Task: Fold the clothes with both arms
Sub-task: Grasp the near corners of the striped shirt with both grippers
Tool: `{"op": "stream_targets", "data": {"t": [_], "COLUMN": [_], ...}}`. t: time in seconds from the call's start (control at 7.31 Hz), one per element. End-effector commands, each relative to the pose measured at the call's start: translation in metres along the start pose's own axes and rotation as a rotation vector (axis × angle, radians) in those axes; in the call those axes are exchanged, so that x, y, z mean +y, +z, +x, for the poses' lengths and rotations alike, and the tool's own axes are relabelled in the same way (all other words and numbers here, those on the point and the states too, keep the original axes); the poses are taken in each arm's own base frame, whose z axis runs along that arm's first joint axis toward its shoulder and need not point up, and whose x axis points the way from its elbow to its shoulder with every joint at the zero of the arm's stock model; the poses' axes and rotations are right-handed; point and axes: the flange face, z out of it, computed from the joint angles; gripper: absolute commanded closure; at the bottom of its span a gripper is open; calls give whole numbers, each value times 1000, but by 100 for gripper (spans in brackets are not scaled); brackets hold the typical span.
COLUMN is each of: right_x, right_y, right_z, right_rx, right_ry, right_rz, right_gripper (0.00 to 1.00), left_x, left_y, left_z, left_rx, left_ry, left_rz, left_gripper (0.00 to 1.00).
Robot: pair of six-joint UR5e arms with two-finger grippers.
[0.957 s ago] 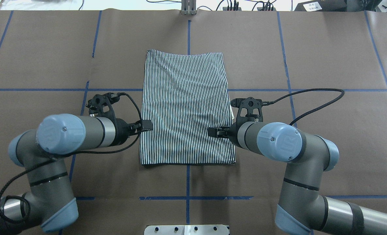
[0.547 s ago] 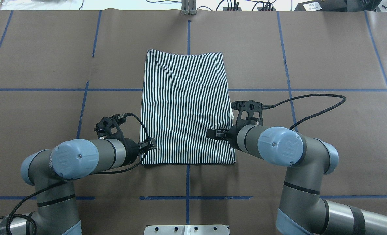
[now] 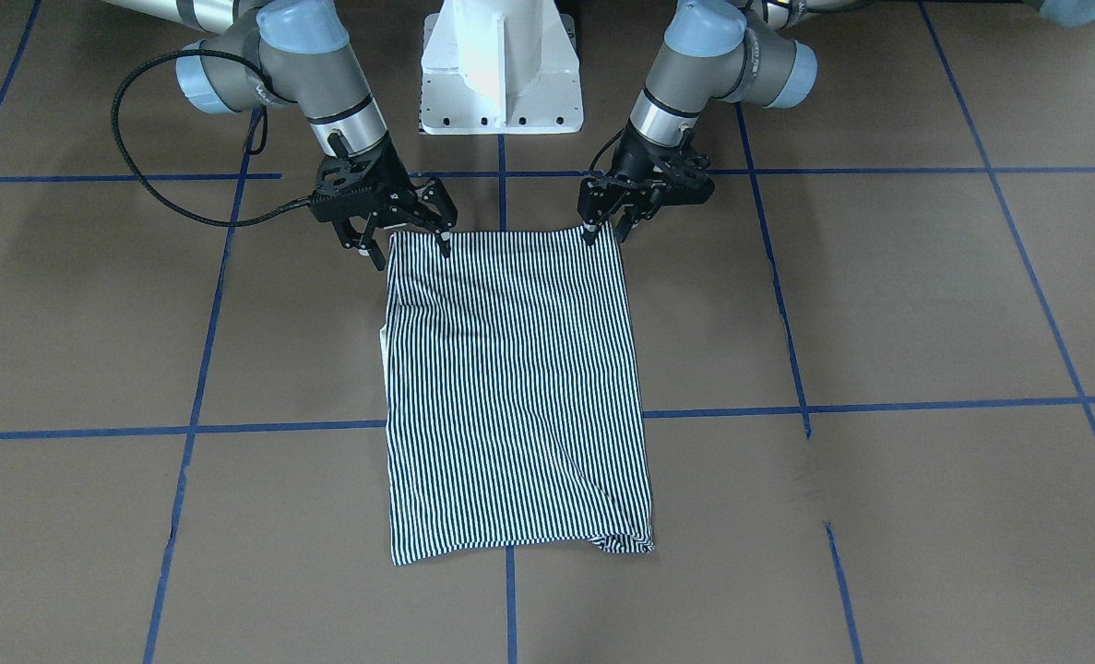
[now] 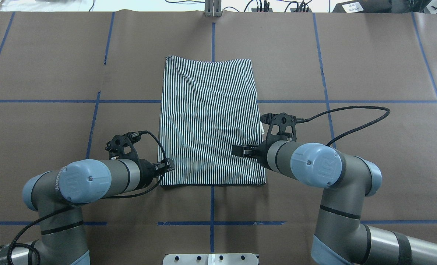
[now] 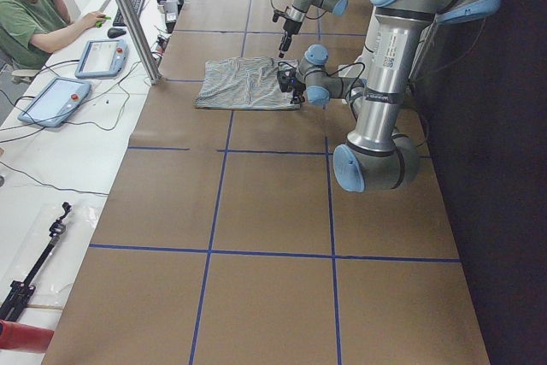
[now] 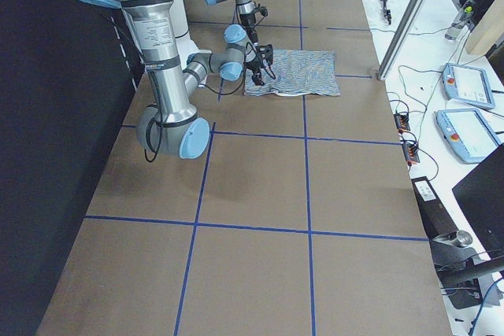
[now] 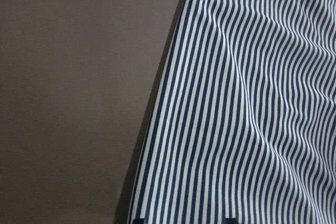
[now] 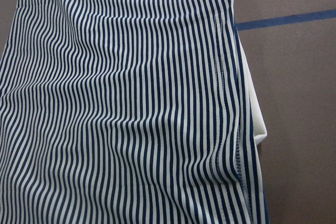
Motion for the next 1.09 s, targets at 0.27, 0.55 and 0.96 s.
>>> {"op": "stream_targets", "data": {"t": [0.27,0.55,0.96], "right_x": [0,0,0], "right_y": [0,0,0], "right_z": [-2,-3,-3], "right_rx": [-3,-5,-5], "right_ry": [-1,0,0], "right_rz": [-1,0,0], "right_gripper": [0,0,0], "left_x": [11,17,17], "left_y": [14,16,17], "left_z": [-8,-8,-10], "left_rx": [-26,-29,-29], "left_ry": [11,13,14], "left_rz": [-16,-26,-24], "left_gripper": [41,44,50]}}
